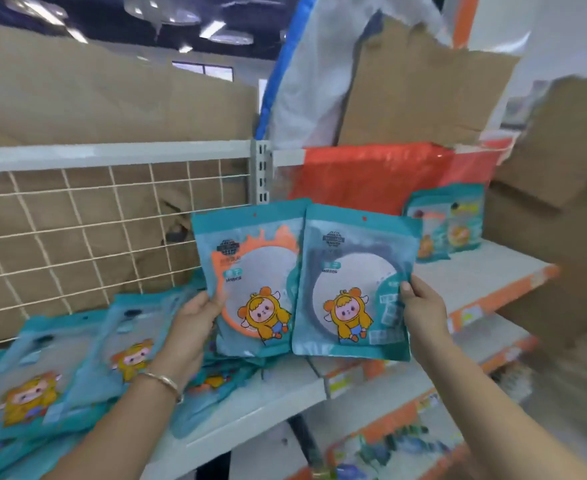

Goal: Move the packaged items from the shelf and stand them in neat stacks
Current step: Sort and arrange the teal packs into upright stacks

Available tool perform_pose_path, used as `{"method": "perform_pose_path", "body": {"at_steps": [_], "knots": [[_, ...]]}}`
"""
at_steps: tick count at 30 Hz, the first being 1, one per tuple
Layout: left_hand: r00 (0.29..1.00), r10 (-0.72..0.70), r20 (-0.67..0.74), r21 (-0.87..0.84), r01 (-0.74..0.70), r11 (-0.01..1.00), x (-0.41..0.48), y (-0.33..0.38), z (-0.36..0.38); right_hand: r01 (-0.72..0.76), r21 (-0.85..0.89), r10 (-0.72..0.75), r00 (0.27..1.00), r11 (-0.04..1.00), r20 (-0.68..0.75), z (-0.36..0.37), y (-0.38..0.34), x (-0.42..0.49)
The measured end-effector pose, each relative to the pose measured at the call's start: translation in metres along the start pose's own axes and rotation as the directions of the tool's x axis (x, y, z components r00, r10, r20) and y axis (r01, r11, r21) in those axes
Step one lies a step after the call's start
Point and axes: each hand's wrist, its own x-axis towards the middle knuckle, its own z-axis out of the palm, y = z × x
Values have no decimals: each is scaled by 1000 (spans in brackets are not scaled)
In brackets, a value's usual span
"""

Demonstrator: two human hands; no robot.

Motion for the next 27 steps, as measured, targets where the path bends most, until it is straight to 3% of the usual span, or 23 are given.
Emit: {"method": "perform_pose_path", "body": {"at_steps": [5, 12, 27], "knots": [[990, 1, 141, -60, 8, 998, -6, -25, 111, 12, 13, -10, 991, 1000, -135, -99, 7, 24], [977, 5, 214, -52, 7, 999, -6, -44, 224, -55, 29, 60, 963, 998, -264, -188, 18, 54], [954, -23, 298, -104, 56, 993, 92, -104, 386, -98, 95, 122, 947, 991, -297, -262, 39, 191]]}}
